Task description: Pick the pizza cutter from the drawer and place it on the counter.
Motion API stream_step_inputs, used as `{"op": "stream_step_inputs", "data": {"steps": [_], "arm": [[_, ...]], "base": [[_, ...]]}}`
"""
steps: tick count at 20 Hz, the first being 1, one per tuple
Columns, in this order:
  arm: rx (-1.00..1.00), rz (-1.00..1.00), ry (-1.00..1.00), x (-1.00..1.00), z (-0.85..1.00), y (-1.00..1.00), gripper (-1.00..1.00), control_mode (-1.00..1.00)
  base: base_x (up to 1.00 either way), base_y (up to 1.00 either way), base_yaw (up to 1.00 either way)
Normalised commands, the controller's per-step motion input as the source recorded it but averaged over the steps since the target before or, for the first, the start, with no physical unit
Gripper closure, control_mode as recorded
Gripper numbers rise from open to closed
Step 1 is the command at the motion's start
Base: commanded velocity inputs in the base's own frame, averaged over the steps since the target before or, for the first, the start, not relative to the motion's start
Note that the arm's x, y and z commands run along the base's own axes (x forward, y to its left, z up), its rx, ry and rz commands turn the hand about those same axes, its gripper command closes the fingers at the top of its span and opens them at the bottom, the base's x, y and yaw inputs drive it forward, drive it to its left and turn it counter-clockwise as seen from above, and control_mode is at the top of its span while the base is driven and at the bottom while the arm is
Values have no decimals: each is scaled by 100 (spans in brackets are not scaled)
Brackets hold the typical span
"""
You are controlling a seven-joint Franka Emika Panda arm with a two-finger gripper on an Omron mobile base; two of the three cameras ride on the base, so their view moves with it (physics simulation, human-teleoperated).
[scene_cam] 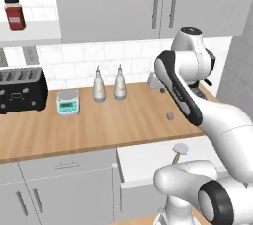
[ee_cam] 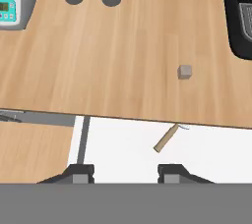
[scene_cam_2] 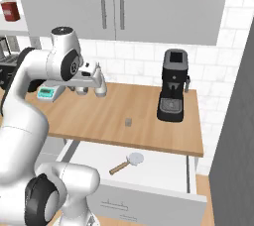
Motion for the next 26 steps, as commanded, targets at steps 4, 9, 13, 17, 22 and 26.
{"op": "stream_step_inputs", "data": {"steps": [4, 9, 13, 17, 22, 26], "arm": [[4, 0, -8, -26, 0, -8, -100, -100], [6, -6, -19, -59, 0, -8, -100, -100], [-5, -3, -20, -57, 0, 11, -100, -100], [-7, 0, -8, -42, 0, 80, -100, -100], [-5, -4, -6, -35, 0, 100, -100, -100], [5, -11, -5, -6, 7, 0, -100, -100]], "base": [[0, 0, 0], [0, 0, 0], [0, 0, 0], [0, 0, 0], [0, 0, 0], [0, 0, 0]]}}
